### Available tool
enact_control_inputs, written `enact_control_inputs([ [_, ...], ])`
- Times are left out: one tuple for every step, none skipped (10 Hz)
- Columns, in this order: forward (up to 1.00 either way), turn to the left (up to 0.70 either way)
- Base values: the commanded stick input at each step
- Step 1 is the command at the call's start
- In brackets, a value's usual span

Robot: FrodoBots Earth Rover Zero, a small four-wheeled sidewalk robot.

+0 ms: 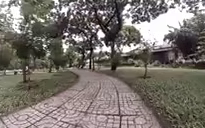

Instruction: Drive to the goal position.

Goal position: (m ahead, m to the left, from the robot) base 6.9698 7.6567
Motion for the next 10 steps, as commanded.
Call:
enact_control_inputs([
  [0.70, 0.00],
  [0.70, 0.00],
  [0.70, 0.00],
  [0.70, 0.00],
  [0.70, 0.00],
  [0.70, 0.00],
  [0.70, 0.00],
  [0.70, 0.00],
  [0.70, 0.00],
  [0.70, 0.00],
])
